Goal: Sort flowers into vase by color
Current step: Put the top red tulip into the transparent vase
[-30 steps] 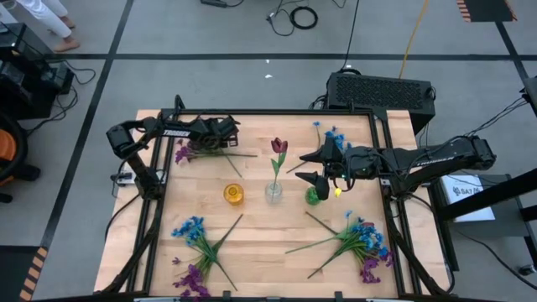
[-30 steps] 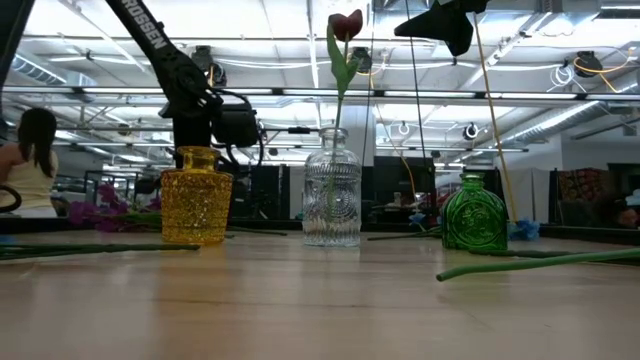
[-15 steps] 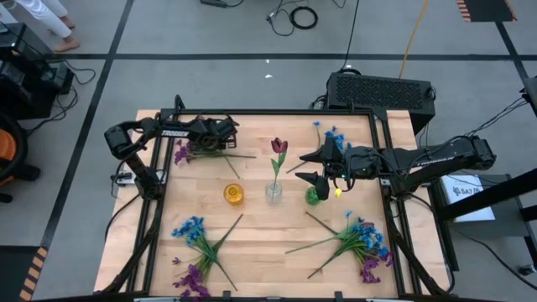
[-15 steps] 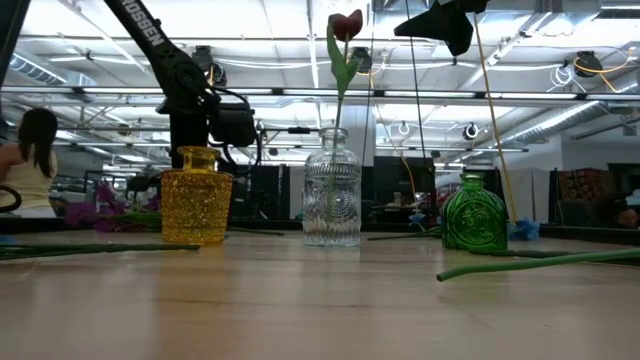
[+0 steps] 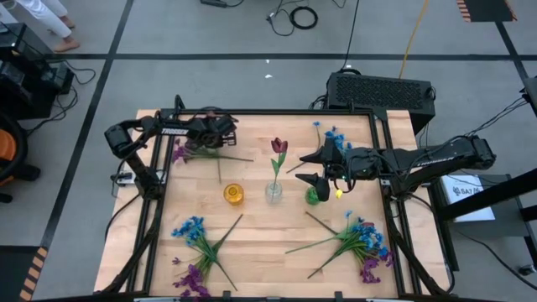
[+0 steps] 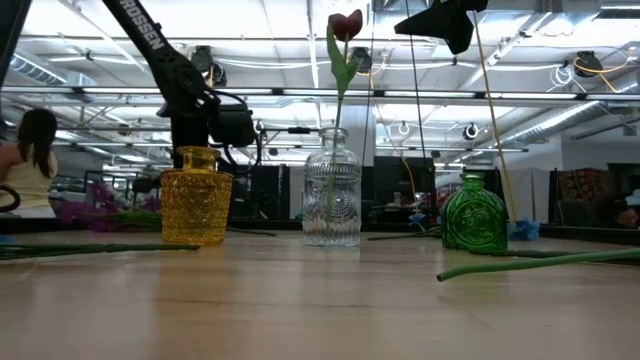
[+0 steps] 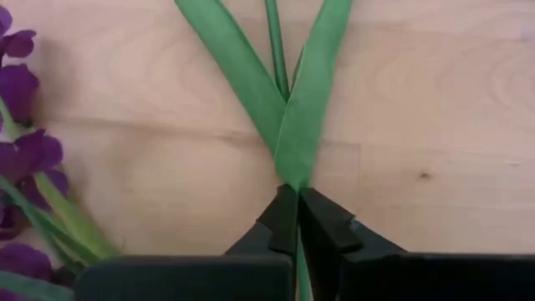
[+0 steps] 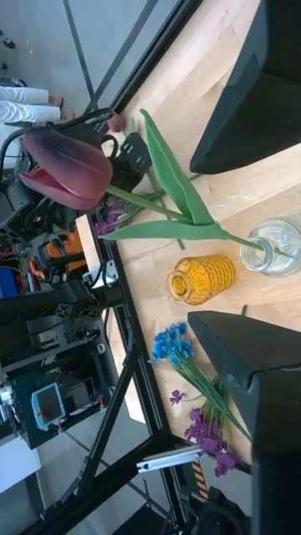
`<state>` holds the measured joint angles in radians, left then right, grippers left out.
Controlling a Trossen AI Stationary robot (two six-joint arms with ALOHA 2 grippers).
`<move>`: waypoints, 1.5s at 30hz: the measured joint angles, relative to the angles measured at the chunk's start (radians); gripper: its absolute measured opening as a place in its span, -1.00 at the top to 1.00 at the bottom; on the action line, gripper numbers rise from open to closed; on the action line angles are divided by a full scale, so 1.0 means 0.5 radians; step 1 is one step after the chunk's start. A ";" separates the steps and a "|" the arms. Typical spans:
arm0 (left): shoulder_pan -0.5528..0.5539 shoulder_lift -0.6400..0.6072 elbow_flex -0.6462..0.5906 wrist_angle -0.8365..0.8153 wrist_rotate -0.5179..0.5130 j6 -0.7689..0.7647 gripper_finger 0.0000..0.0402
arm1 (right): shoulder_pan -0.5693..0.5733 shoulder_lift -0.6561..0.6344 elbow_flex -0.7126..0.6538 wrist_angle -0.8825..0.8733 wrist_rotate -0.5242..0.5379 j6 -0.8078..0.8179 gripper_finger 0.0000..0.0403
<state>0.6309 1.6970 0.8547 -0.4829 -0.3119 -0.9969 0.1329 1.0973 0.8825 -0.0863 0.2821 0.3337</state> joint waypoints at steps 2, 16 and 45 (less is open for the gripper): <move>0.013 0.002 -0.001 0.049 -0.003 0.060 0.95 | 0.000 0.000 0.000 0.001 0.000 -0.007 -0.36; 0.006 -0.276 0.160 0.341 0.042 0.449 1.00 | -0.001 0.000 0.000 0.002 0.001 -0.019 -0.36; 0.116 -0.172 0.237 0.508 0.364 1.891 1.00 | 0.000 0.001 0.000 0.007 0.001 -0.053 -0.36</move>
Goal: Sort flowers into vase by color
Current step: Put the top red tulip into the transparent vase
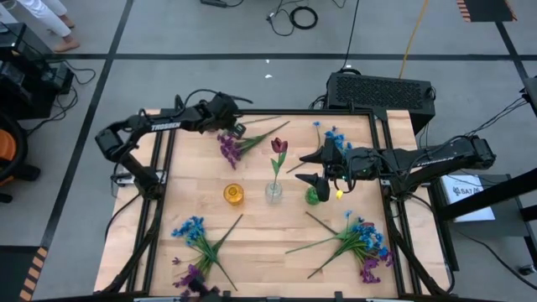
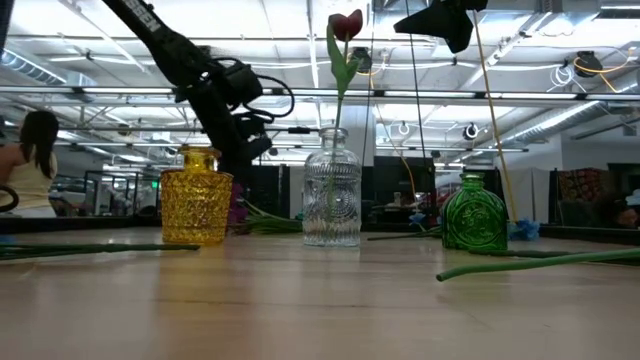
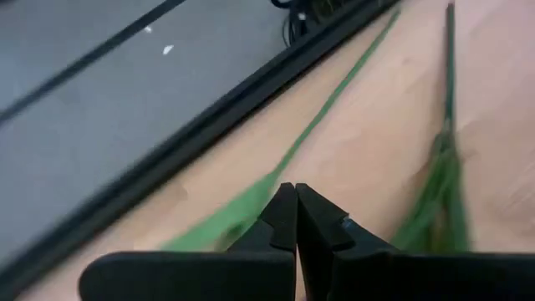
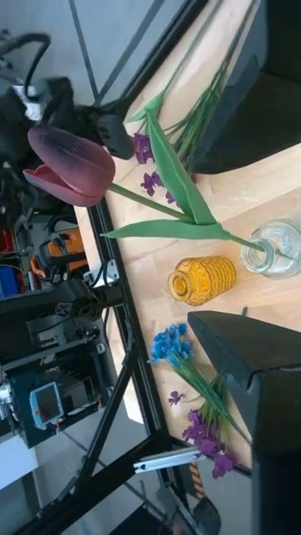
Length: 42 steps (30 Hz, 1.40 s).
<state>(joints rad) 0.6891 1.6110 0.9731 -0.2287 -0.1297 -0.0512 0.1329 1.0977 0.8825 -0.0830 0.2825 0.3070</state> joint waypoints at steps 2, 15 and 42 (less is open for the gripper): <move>0.017 0.050 0.043 0.000 0.067 0.229 1.00 | 0.000 0.000 0.000 -0.001 0.000 -0.023 -0.36; 0.049 0.162 0.155 -0.261 0.226 0.870 0.71 | 0.000 0.000 0.000 -0.040 0.000 -0.047 -0.36; 0.128 0.558 0.170 0.030 0.171 1.109 0.49 | 0.000 0.000 0.000 -0.040 0.000 -0.071 -0.36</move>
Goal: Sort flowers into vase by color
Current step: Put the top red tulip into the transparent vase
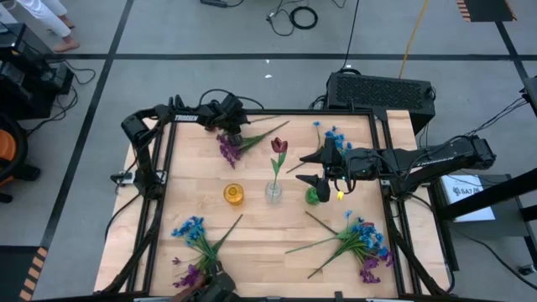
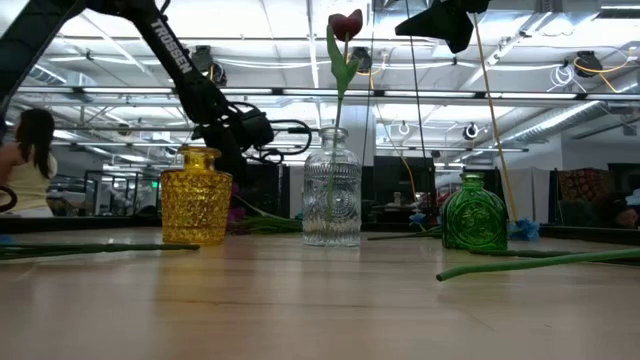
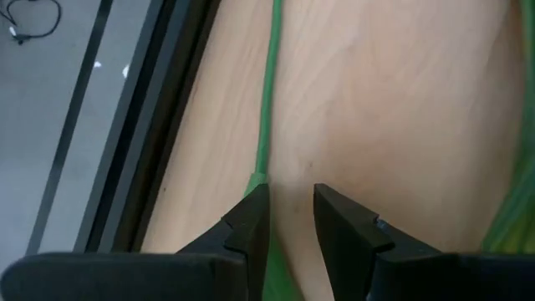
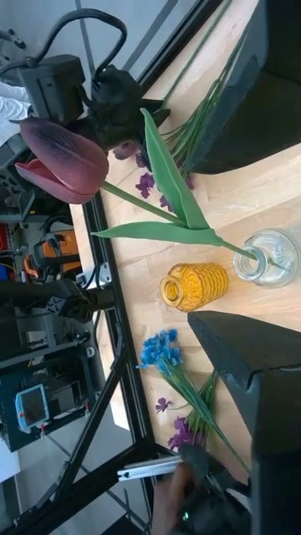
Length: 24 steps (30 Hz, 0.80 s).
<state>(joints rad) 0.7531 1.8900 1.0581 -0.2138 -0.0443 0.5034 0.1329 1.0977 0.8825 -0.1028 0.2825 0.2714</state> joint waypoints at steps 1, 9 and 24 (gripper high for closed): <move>0.009 0.010 0.002 0.000 0.005 0.000 0.50 | 0.000 0.000 0.000 0.000 0.000 0.000 -0.36; 0.043 0.011 0.003 -0.062 0.060 -0.053 0.90 | 0.000 0.000 0.000 0.000 0.000 0.002 -0.36; -0.051 -0.291 -0.007 -0.317 -0.150 -0.095 0.99 | 0.000 0.000 0.000 0.000 0.000 0.008 -0.36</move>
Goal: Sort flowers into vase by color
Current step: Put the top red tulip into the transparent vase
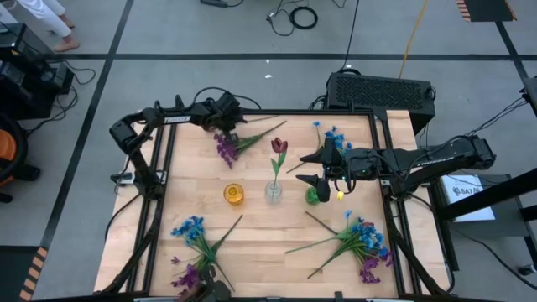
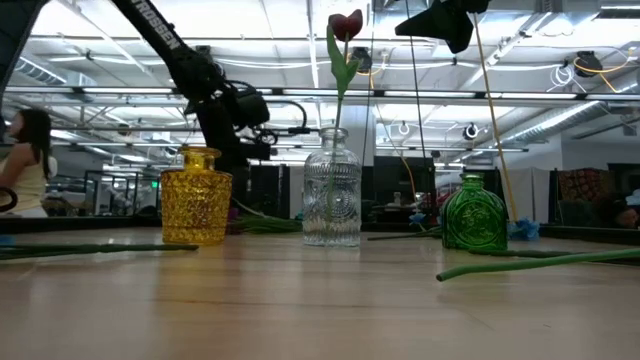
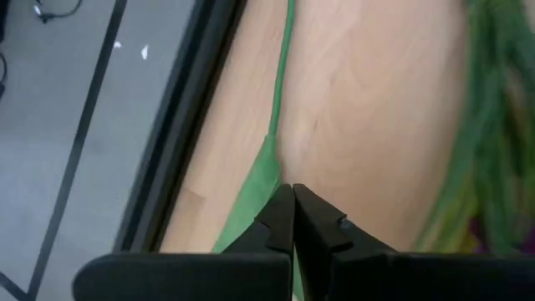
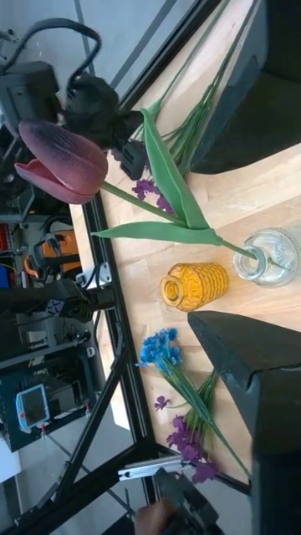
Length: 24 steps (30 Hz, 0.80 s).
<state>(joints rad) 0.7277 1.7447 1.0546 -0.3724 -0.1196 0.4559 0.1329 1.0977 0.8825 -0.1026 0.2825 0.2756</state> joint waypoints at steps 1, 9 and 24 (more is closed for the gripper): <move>-0.003 -0.011 0.001 0.010 -0.002 0.010 0.99 | 0.000 0.000 0.000 0.000 0.000 0.001 -0.36; 0.091 0.009 0.002 0.134 0.062 0.258 0.87 | 0.000 0.000 0.000 -0.002 -0.001 0.052 -0.36; 0.209 0.107 0.003 0.115 0.351 0.584 0.35 | 0.000 0.001 0.000 -0.021 -0.001 -0.007 -0.36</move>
<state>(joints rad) 0.8324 1.7981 1.0561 -0.3151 0.0559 0.7477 0.1329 1.0981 0.8825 -0.1128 0.2821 0.2722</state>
